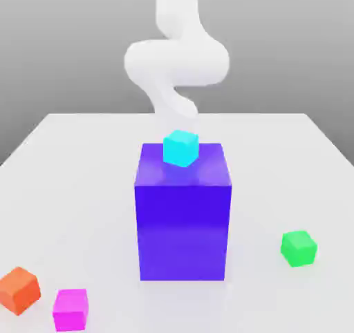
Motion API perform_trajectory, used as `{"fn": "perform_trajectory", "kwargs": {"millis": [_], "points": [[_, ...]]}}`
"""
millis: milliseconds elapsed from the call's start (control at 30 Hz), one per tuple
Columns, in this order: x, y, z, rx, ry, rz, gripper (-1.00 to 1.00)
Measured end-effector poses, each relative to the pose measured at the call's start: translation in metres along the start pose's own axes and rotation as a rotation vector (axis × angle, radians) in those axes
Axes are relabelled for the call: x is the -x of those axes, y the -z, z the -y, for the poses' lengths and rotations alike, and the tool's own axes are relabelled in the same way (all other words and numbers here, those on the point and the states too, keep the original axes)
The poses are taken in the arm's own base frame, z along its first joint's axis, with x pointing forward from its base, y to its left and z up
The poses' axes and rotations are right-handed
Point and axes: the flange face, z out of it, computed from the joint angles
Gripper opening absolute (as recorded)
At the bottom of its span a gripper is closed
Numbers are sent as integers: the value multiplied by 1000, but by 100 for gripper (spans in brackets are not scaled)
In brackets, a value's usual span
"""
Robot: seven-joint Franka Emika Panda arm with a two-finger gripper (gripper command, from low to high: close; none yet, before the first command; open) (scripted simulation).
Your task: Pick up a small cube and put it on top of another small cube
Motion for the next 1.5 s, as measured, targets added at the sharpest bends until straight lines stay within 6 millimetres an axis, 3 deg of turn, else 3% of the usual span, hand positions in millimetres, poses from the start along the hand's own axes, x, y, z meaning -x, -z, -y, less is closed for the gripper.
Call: {"fn": "perform_trajectory", "kwargs": {"millis": [233,467,633,800,967,1100,1133,1333,1500], "points": [[-19,-133,-43,83,5,182,0],[-11,-251,-108,190,6,321,0],[5,-320,-170,286,7,396,0],[29,-375,-236,394,25,458,0],[52,-412,-305,510,53,501,0],[76,-451,-337,526,59,506,0],[81,-457,-342,527,58,507,-100],[83,-461,-344,527,57,509,-100],[59,-422,-318,527,58,507,-100]]}}
